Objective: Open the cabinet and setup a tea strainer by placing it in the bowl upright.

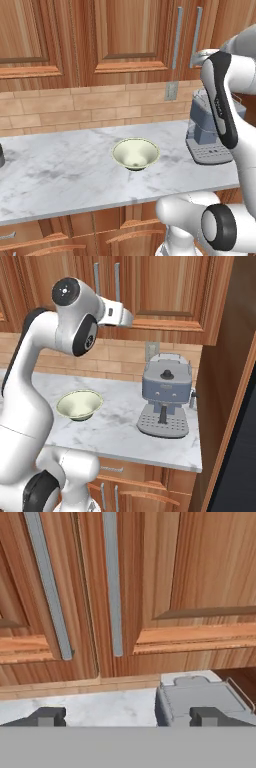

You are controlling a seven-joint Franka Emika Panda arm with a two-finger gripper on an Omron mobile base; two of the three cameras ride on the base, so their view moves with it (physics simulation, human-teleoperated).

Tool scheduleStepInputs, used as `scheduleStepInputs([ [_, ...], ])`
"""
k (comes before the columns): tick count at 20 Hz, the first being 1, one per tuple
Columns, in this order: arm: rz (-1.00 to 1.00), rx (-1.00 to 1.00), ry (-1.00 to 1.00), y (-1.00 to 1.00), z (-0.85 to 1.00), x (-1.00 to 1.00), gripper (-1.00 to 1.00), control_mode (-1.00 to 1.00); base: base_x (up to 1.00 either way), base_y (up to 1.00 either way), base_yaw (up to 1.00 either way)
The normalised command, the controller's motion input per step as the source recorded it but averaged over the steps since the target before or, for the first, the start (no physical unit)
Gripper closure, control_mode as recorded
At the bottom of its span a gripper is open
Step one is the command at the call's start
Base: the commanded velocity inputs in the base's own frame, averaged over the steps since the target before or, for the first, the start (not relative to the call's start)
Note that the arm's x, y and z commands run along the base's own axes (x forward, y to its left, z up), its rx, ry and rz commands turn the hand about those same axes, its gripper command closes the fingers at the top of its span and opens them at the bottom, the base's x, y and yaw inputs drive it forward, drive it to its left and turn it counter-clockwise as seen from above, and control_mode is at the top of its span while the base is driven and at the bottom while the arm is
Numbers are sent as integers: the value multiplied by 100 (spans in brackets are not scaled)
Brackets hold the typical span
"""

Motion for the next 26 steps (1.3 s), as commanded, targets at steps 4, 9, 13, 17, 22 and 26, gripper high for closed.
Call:
scheduleStepInputs([
  [4,-8,0,-11,-2,22,2,-100,-100,0,0,0],
  [9,0,0,0,0,0,26,-100,-100,0,0,0],
  [13,0,0,0,0,0,48,-100,-100,0,0,0],
  [17,0,0,0,0,-1,49,-100,-100,0,0,0],
  [22,0,0,0,0,0,32,-100,-100,0,0,0],
  [26,0,0,0,0,-1,27,-100,-100,0,0,0],
])
